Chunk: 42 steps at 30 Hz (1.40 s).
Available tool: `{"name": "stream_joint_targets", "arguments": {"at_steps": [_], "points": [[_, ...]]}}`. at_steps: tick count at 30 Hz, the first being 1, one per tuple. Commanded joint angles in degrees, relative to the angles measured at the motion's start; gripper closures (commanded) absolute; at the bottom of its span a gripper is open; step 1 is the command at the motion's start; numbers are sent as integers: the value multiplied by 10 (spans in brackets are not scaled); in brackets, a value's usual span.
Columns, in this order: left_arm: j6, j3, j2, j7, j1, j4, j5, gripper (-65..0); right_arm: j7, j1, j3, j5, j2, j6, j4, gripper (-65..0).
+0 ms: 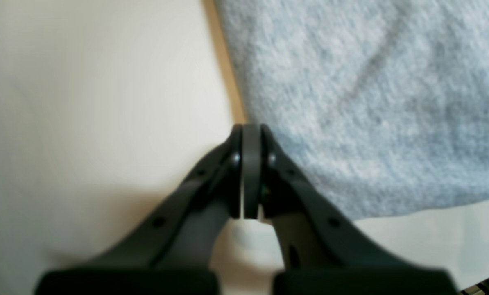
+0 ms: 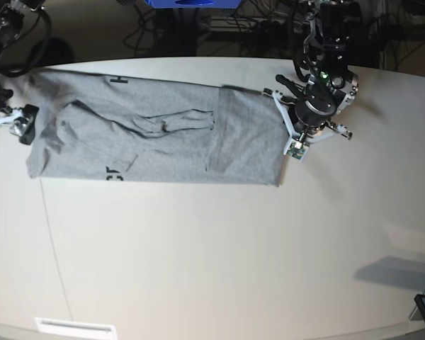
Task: Fold the T-shirt properly
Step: 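Release the right gripper and move both grippers away from the shirt, then lower both grippers to opposite ends of the folded strip and grasp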
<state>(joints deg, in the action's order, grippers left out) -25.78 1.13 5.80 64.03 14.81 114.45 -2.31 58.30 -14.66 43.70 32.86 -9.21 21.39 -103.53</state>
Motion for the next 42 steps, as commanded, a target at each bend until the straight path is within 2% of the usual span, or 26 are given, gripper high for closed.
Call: {"name": "stream_joint_targets", "arguments": {"at_steps": [1,6,10,15,19,21,24,28,31,35,38,40,42], "points": [[2,-12,2,-7,-2,15,1,-2,5,4,14,8,-7,15,-1,-650],[1,-56,3,-9,-8,19,1,-3,50,7,50,8,-7,63,35,-650],[1,-98,5,-36,-18,19,5,-5,89,8,50,9,-6,134,41,-650],[1,-130,42,-46,-18,15,0,-7,118,21,51,9,-6,186,41,-650],[-10,-136,65,-48,-6,14,-2,-8,119,33,51,9,-6,186,53,-650],[-55,-154,64,-48,-3,14,-20,-8,119,44,51,9,-6,186,70,-650],[-142,-217,61,-46,0,0,-110,-8,107,52,50,4,-9,186,92,-650],[-142,-311,64,-44,-3,-28,-230,-7,88,52,46,3,-15,186,92,-650],[-142,-348,79,-43,-5,-59,-292,-8,87,54,45,3,-26,186,92,-650],[-142,-338,105,-43,-26,-149,-353,-8,77,53,44,3,-45,186,92,-650],[-142,-325,110,-43,-52,-232,-363,-8,58,44,43,-9,-53,186,91,-650],[-142,-310,111,-43,-61,-269,-368,-8,42,40,28,-43,-58,186,79,-650],[-142,-291,112,-43,-62,-283,-380,-8,11,27,-1,-104,-58,186,60,-650]]}}
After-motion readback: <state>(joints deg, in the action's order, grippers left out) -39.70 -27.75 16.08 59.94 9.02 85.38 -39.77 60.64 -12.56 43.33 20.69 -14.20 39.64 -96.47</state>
